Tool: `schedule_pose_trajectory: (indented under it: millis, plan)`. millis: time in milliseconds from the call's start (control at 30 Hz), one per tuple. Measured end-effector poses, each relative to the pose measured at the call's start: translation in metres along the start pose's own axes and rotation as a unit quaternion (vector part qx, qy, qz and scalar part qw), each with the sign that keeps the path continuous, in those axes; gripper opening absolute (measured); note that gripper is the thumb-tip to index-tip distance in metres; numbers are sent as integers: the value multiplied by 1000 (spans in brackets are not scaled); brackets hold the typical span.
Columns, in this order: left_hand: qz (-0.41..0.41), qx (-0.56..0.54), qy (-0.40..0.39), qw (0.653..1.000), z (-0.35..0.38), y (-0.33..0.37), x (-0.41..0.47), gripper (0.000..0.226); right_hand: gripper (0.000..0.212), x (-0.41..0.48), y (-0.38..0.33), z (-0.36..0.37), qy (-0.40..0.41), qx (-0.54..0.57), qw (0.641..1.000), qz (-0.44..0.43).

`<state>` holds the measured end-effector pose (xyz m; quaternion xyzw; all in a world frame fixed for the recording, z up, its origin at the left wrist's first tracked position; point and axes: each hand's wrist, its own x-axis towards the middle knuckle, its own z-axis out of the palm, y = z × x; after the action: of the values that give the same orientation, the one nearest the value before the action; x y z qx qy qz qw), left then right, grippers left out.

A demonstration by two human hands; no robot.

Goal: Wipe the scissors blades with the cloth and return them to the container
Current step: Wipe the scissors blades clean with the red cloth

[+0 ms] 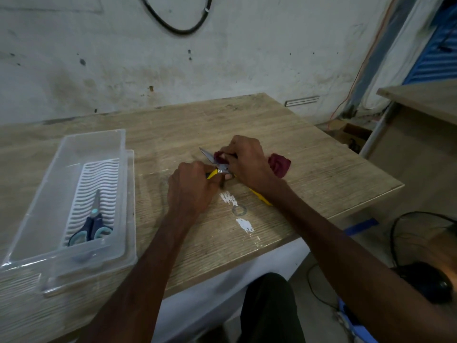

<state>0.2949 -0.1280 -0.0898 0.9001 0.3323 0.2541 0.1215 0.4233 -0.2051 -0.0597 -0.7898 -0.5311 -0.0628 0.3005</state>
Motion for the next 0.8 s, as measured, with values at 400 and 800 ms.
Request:
schedule_pose_trajectory:
  millis: [400, 800]
  plan:
    - [20, -13, -5, 1000, -5, 4, -2, 34, 14, 4, -15, -4, -32, 81, 995, 42]
    - [9, 8, -7, 1000, -7, 8, -2, 27, 21, 5, -26, -4, -31, -50, 998, 12]
